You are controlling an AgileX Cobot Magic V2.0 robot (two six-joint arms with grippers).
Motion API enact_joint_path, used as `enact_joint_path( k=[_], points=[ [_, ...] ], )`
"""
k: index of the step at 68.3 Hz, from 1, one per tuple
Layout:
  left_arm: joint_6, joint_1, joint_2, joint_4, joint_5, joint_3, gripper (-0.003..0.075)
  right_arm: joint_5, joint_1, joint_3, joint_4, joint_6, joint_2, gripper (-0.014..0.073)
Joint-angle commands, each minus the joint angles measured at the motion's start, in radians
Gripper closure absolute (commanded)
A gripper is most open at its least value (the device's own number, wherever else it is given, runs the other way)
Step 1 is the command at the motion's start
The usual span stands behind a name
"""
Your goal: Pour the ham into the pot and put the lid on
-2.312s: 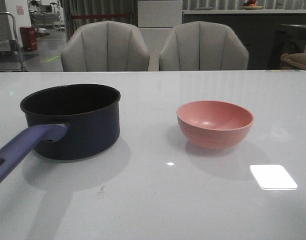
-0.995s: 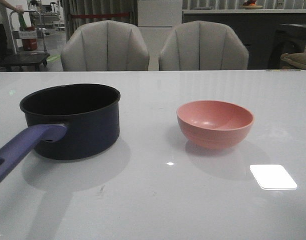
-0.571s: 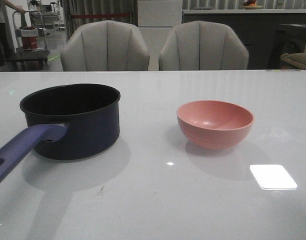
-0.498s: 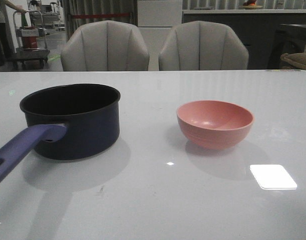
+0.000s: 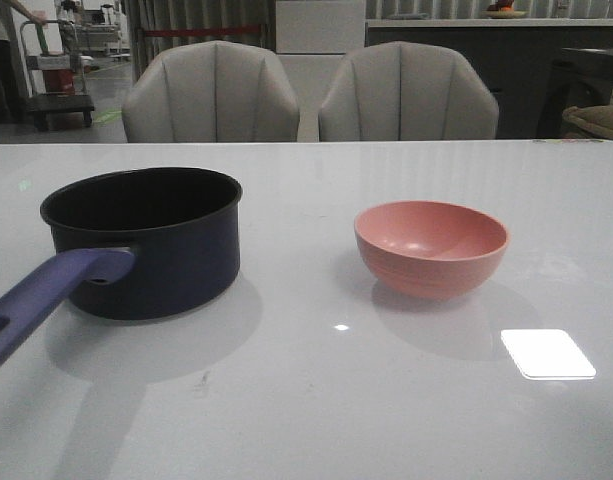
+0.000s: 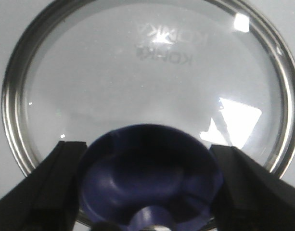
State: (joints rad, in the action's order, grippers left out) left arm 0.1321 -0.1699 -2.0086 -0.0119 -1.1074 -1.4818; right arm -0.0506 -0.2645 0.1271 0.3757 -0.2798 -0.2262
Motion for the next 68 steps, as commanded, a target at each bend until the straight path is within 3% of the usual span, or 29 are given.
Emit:
enact_joint_path(
  k=[1,53,68],
  points=[
    [0.006,-0.001,0.048,-0.003,0.009,-0.045,0.0435,0.081,-0.002,0.031,-0.002,-0.011,-0.006,0.044],
    [-0.036,0.007,0.169,-0.003,0.009,-0.064,0.044,0.081,-0.002,0.031,-0.002,-0.011,-0.006,0.044],
    [-0.095,0.081,0.239,0.0,-0.024,-0.176,0.044,0.081,-0.002,0.031,-0.002,-0.011,-0.006,0.044]
  ],
)
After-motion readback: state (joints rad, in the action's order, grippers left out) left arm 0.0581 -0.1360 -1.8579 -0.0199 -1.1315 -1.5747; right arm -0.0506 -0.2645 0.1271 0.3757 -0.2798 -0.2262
